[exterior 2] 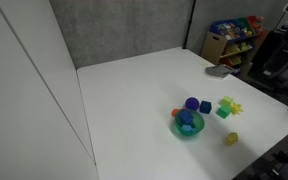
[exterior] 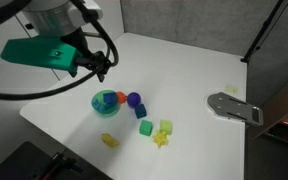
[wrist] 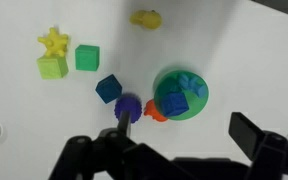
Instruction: Pick up the yellow microbe toy and place it in the green bowl
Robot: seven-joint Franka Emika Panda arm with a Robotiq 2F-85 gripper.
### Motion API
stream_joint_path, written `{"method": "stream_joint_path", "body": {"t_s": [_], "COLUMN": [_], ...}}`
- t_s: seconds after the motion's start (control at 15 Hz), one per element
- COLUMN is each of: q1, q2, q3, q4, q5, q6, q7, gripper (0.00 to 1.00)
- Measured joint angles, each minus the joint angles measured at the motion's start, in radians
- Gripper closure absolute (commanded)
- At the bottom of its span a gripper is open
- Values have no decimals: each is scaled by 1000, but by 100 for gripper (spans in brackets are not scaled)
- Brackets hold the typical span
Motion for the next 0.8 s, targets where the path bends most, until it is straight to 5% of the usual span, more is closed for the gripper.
{"method": "stream_joint_path", "body": {"t_s": [0.8], "q1": [-22], "q2": [31], "q3": [59], "q4": [12], "q5": [-41], "q6": [65], "q7": [104], "gripper": [0]}}
